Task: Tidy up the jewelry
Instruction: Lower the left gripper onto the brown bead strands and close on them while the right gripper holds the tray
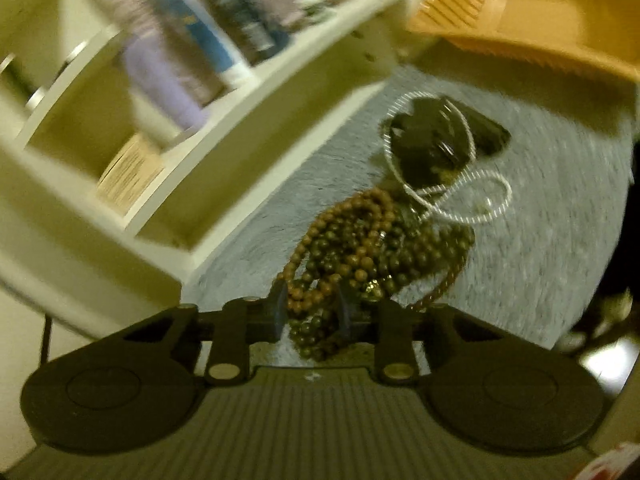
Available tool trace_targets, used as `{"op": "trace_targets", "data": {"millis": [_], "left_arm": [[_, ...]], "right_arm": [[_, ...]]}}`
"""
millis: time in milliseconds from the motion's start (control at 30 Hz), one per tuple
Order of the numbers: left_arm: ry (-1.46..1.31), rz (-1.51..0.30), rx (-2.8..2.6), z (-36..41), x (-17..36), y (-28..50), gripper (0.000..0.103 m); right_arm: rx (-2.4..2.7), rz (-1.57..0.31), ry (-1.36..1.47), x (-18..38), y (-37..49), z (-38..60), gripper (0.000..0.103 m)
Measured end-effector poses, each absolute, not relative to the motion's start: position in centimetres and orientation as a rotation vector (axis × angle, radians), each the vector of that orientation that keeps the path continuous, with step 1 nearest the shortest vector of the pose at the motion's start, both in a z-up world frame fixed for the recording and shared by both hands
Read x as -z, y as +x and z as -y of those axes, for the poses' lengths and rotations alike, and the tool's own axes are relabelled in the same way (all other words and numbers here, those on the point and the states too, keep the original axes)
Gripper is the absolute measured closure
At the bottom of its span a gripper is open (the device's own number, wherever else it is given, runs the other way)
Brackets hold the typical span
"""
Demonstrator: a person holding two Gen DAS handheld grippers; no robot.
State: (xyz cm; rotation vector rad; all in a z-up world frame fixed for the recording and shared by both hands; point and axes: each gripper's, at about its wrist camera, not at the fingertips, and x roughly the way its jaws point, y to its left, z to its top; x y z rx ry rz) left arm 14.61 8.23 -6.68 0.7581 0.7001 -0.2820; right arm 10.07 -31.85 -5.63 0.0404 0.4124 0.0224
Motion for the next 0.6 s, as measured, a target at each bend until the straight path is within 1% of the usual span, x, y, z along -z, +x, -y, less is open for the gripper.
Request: {"op": "trace_targets", "data": {"millis": [500,600], "left_arm": [[1.178,-0.708,0.513,-6.6,7.8,15.3,0.084],[1.228,-0.737,0.556,-6.5,8.0,15.7,0.087]], "right_arm": [[-0.027,-0.408,0.024,5.7,10.1,31.9,0.098],[-0.027,-0.406,0.024,5.6,10.1,31.9,0.098]]}}
